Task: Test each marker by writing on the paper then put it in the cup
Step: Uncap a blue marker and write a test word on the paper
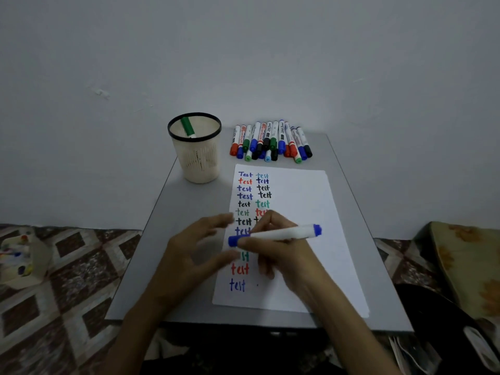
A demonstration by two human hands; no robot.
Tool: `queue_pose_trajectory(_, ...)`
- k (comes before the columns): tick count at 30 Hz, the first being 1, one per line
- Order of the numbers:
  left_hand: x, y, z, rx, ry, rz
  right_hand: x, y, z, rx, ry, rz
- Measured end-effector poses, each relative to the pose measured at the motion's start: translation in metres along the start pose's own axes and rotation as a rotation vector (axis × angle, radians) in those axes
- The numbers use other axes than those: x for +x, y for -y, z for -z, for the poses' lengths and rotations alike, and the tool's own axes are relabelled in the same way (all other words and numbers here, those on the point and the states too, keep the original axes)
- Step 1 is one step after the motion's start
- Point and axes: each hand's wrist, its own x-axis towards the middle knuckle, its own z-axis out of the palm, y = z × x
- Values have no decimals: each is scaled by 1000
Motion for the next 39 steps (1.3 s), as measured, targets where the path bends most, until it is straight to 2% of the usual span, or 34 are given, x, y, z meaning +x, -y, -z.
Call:
queue_pose_trajectory(2, -2, 1, -2, 86, 63, -116, -5, -5, -10, 2, 14, 19)
queue_pose_trajectory(4, -5, 4, -3, 172, 50, -180, -9, -8, -19, 32, -6, 39)
queue_pose_trajectory(7, -6, 5, -2, 223, 65, -187, -12, -12, -21, 43, -195, 143)
queue_pose_trajectory(9, -6, 3, -4, 214, 131, -176, -13, -15, -21, 63, -248, 174)
queue_pose_trajectory(17, -5, -7, -14, 72, 236, -119, -16, -12, -22, 162, -166, 77)
queue_pose_trajectory(21, -2, -13, -14, 43, 171, -215, -20, -4, -14, 216, -65, 89)
queue_pose_trajectory(25, -2, -18, -19, -47, 108, -214, -23, 6, -8, 172, -7, 127)
queue_pose_trajectory(35, -3, -21, -26, -138, 10, -111, -27, 19, -1, 83, 7, 122)
queue_pose_trajectory(39, 4, -23, -24, -72, 11, -167, -23, 23, 4, 61, -8, 133)
